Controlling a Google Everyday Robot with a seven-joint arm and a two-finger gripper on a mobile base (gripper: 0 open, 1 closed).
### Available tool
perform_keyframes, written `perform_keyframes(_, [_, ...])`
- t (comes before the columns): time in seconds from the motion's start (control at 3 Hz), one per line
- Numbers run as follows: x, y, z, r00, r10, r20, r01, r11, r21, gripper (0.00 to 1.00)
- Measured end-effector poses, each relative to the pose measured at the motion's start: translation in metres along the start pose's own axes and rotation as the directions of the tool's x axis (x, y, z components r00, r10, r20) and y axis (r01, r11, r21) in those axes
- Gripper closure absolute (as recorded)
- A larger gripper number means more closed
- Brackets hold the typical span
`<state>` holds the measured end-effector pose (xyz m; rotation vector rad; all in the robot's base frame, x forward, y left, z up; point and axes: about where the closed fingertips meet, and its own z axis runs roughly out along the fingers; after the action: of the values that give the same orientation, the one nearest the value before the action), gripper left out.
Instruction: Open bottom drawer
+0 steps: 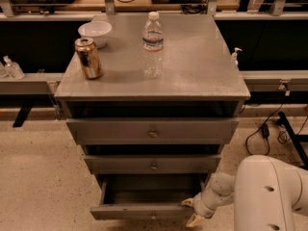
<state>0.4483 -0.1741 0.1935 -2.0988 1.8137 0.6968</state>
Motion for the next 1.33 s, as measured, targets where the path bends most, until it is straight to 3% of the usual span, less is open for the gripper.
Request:
perform_keyframes(0.33, [-0.005, 0.009, -0.004, 1.0, -0.011, 0.008, 0.011, 0.9998, -0.016, 0.5])
perform_keyframes(0.67, [-0.007, 0.009, -0.008, 1.0, -0.02, 0.009, 0.02, 0.9998, -0.005, 0.24])
perform_keyframes(1.0, [-0.03, 0.007, -0.034, 0.995, -0.095, 0.015, 0.093, 0.9923, 0.081, 0.01])
perform_keyframes(1.33, [-0.049, -0.004, -0.056, 0.989, -0.149, -0.017, 0.15, 0.9763, 0.156, 0.0])
